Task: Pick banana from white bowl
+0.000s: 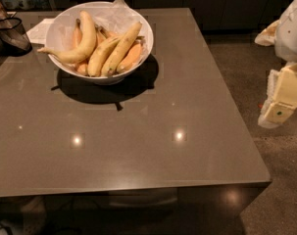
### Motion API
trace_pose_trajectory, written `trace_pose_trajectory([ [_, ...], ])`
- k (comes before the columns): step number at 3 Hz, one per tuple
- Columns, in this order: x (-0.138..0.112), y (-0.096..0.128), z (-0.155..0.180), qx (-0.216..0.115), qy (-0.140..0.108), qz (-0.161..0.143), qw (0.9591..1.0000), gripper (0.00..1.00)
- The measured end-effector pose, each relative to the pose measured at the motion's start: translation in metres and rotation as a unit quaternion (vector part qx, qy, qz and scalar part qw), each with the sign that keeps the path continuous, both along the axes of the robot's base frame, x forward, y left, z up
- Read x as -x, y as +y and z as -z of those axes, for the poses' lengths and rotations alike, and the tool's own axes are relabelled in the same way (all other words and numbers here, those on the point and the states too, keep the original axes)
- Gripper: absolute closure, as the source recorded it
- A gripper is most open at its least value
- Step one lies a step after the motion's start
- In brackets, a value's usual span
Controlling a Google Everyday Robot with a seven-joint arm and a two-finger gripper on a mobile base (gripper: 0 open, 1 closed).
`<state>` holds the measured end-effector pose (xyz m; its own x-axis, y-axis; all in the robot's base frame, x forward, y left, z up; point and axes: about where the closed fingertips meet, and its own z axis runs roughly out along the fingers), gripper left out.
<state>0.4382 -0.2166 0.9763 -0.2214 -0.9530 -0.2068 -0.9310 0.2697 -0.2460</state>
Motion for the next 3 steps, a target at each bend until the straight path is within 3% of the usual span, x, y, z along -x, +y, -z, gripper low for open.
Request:
trace_pose_trajectory([
  [1,-0.005,0.006,-0.007,0.003,-0.008,-0.006,0.9999,0.00],
  [3,-0.042,0.046,-0.021,0.027,-0.022,-0.066,0.9972,0.00],
])
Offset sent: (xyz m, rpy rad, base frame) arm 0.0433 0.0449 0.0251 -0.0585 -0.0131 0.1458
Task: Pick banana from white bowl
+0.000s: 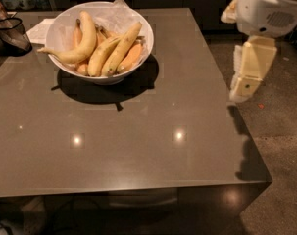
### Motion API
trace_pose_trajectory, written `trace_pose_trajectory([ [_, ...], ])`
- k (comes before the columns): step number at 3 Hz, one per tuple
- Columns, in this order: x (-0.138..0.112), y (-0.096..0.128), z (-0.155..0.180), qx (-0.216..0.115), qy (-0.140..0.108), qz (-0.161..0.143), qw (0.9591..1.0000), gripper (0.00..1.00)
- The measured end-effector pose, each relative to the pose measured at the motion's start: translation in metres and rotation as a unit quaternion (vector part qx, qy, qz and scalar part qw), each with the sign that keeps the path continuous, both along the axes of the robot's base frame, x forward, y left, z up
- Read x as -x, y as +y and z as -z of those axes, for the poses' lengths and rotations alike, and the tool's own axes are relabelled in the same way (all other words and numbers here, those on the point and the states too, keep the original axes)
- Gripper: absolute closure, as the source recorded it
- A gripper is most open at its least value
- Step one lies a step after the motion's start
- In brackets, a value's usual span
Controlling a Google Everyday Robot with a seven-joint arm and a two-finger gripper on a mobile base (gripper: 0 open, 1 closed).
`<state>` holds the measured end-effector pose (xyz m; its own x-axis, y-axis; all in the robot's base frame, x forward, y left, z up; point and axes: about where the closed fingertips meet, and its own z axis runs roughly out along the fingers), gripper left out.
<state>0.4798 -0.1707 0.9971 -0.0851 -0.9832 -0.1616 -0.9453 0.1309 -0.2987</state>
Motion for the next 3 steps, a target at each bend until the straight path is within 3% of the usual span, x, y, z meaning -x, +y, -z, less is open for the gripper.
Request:
trace_pose_trajectory([
  [2,-0.014,0.009,-0.001,-0.004,-0.015,-0.002,0.9999,0.00],
  [3,-0.047,0.018,0.005,0.004,-0.017,-0.008,0.9998,0.00],
])
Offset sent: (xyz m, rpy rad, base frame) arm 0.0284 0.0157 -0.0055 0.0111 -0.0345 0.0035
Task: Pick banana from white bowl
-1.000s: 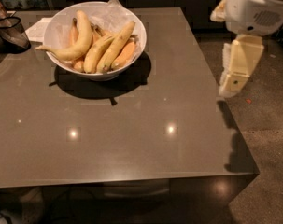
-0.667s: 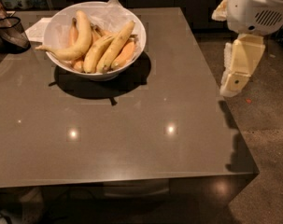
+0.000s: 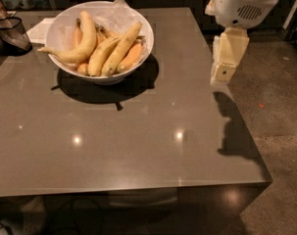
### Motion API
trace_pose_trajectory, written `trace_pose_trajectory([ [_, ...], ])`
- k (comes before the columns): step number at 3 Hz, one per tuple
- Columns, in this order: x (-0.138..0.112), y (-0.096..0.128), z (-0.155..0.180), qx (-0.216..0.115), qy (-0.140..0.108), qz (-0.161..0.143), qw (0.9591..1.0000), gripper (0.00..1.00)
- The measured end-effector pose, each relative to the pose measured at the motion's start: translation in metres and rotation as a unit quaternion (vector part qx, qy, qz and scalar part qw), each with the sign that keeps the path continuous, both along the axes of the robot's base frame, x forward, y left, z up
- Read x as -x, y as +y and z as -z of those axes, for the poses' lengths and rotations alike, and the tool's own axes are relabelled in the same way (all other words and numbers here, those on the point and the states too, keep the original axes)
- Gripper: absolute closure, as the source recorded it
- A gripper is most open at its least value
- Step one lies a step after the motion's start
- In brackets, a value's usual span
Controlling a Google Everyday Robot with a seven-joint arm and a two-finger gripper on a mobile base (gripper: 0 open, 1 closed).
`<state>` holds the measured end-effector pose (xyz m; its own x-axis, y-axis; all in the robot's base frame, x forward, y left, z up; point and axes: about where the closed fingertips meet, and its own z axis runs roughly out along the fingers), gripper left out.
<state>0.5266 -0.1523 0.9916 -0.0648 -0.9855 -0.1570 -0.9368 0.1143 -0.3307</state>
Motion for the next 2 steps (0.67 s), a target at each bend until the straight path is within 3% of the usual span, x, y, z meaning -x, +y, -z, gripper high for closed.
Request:
trace_pose_trajectory([
  [1,-0.0375,0.0099,0.0034,0.017,0.002,-0.010,0.9998,0.00],
  [2,-0.0420,0.0145,0.0014,0.013,-0.004,-0.013,0.9998,0.00],
])
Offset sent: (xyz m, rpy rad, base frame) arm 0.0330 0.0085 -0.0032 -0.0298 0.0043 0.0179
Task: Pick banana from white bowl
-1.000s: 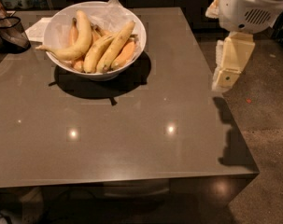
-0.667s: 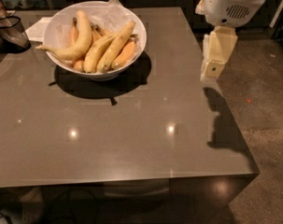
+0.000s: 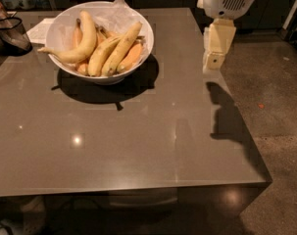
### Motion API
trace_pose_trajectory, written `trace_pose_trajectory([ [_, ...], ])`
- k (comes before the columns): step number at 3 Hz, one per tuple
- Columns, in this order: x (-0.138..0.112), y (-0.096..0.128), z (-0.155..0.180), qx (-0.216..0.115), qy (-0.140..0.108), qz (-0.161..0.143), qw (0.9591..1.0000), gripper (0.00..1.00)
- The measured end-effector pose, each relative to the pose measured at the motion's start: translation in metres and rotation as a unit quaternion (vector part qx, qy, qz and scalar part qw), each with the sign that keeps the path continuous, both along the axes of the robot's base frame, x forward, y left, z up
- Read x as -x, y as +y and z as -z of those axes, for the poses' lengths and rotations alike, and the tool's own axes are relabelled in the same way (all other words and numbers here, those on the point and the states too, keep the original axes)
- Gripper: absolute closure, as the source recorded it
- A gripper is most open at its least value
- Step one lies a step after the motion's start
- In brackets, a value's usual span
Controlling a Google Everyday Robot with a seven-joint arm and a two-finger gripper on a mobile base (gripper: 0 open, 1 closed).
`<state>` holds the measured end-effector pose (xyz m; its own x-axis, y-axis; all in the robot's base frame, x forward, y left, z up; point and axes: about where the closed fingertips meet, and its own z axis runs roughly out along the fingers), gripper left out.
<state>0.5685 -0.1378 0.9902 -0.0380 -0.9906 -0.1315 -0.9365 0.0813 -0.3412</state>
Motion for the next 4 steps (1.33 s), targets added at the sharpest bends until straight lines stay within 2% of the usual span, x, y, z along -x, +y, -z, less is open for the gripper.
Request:
trace_pose_trajectory([
  [1,-0.003,0.002,0.001,-0.004,-0.005,-0.009,0.9999,0.00],
  [2,-0.026,0.025,-0.001,-0.001,-0.015,-0.027,0.9995,0.00],
  [4,-0.070,0.075,-0.001,0.001,-0.013,-0.082,0.9965,0.01],
])
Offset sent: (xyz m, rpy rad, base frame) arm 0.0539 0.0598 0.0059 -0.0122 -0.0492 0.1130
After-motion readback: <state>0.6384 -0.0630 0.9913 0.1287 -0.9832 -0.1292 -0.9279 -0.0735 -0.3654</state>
